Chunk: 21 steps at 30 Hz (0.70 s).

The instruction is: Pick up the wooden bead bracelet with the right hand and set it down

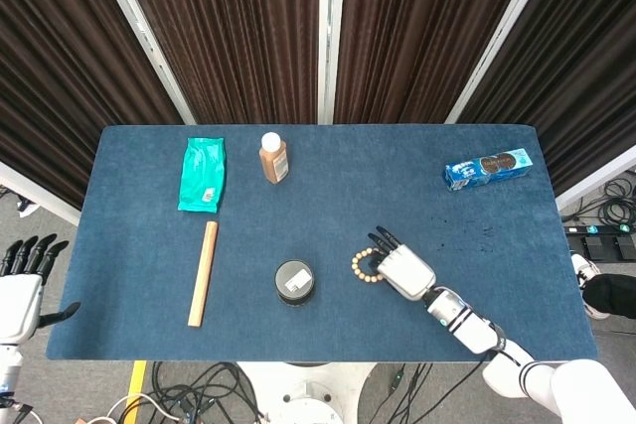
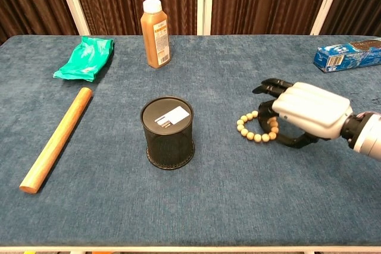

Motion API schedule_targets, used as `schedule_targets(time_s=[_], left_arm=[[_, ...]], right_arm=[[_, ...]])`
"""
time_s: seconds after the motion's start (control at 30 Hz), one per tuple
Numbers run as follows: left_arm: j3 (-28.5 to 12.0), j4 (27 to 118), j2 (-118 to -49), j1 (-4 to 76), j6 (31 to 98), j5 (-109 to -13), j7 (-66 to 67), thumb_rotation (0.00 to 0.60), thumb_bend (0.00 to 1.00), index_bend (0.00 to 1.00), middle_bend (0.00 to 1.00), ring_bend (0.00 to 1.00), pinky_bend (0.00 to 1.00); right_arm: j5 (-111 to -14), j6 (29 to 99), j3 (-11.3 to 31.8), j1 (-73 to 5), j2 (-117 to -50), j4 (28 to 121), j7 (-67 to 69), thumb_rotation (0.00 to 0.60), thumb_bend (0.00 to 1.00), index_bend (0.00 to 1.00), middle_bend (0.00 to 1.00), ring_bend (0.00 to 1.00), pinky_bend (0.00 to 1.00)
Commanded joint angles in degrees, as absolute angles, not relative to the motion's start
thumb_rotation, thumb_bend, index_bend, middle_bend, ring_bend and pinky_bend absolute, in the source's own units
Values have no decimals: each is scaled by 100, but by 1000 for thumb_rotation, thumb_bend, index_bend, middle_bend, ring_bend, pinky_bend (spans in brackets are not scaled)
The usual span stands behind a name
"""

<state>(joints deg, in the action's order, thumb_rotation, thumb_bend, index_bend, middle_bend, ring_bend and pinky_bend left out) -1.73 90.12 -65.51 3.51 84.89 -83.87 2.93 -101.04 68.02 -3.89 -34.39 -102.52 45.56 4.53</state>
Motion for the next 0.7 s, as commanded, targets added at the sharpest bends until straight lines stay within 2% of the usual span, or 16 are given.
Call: schedule_targets(time_s=[0.03,0.17,0.3,0.37,0.53,0.63,0.7], left_arm=[[-173,9016,-6540,351,8494,-8401,281,600,0,153,83,13,16],[-174,9030,-6539,374,8471,-8427,287,600,0,153,83,13,16],[-173,9061,-6519,428,8393,-8448,303,600,0,153,83,13,16],[-180,9065,-6528,447,8379,-8456,315,600,0,153,83,13,17],[-180,9117,-6493,481,8333,-8461,356,600,0,153,83,13,16],[-179,9150,-6473,484,8334,-8463,375,600,0,153,83,13,16],[-172,9173,-6463,491,8318,-8465,392,600,0,153,83,13,16]], right_arm=[[-9568,6833,-82,-3273,-10053,5032,1290,600,422,743,446,111,34],[-8624,6144,295,-3162,-9347,6413,2849,600,441,744,469,110,41],[-7544,4697,603,-3215,-8162,8111,4717,600,447,730,475,110,41],[-7353,4229,723,-3225,-7789,8517,5594,600,446,726,480,110,42],[-7842,3495,873,-3164,-7163,9162,7969,600,446,717,487,110,44],[-8533,3371,811,-3163,-6944,9321,9530,600,446,685,487,110,45],[-9112,3487,622,-3235,-6865,9267,10448,589,444,655,487,110,43]])
